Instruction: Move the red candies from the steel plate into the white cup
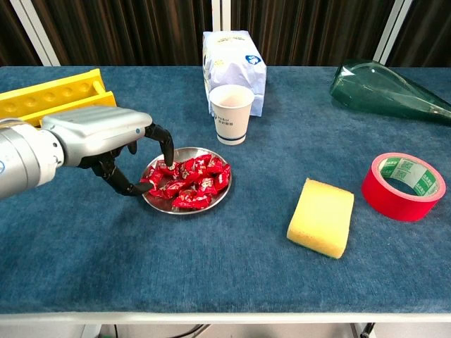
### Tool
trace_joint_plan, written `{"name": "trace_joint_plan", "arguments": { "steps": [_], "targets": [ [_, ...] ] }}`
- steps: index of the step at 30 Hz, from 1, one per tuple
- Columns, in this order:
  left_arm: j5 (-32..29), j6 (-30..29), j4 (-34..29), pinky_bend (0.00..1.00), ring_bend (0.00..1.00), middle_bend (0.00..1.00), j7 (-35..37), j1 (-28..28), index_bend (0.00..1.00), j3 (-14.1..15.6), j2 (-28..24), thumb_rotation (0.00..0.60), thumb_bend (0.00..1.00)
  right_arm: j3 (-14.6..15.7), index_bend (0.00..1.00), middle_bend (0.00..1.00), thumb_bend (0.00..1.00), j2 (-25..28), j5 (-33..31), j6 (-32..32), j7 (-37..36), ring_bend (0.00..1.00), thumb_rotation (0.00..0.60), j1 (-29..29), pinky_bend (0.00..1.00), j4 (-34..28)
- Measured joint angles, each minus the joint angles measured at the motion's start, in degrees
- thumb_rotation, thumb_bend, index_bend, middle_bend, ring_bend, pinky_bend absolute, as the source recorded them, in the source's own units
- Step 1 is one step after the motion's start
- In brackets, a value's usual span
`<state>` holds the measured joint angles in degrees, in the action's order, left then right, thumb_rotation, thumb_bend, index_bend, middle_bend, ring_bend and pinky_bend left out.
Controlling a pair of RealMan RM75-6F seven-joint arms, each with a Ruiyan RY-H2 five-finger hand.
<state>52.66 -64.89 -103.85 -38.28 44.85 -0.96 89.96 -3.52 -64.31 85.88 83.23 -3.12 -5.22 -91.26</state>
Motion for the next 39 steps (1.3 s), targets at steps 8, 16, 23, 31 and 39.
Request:
{"name": "trace_joint_plan", "arguments": {
  "steps": [8, 16, 23, 31, 39],
  "targets": [
    [2.89, 1.72, 3.7, 0.32, 0.15, 0.25, 2.11, -0.73, 0.36, 0.44, 2.06, 0.6, 0.31, -0.17, 0.0, 0.0, 0.29, -0.17, -0.51, -0.57, 0.3, 0.0, 0.6, -0.26, 0.0, 0.12],
    [3.78, 3.08, 6.28, 0.32, 0.14, 0.24, 2.23, -0.75, 0.32, 0.27, 3.51, 0.6, 0.31, -0.29, 0.0, 0.0, 0.29, -0.25, -0.8, -0.71, 0.44, 0.0, 0.6, -0.34, 0.0, 0.13],
    [5.69, 2.4, 8.86, 0.32, 0.14, 0.24, 1.32, -1.4, 0.34, 0.46, 4.97, 0.6, 0.31, -0.25, 0.0, 0.0, 0.29, -0.29, -0.82, -0.86, 0.55, 0.0, 0.6, -0.41, 0.0, 0.12],
    [6.36, 2.74, 10.06, 0.32, 0.14, 0.24, 0.45, -1.7, 0.37, 0.32, 5.95, 0.6, 0.31, -0.2, 0.0, 0.0, 0.29, -0.28, -0.84, -0.95, 0.65, 0.0, 0.6, -0.44, 0.0, -0.01],
    [6.34, 3.55, 11.56, 0.32, 0.14, 0.24, -0.59, -1.57, 0.43, -0.37, 7.06, 0.6, 0.32, -0.18, 0.0, 0.0, 0.29, -0.17, -0.89, -1.24, 0.34, 0.0, 0.6, -0.55, 0.0, 0.03]
  ]
}}
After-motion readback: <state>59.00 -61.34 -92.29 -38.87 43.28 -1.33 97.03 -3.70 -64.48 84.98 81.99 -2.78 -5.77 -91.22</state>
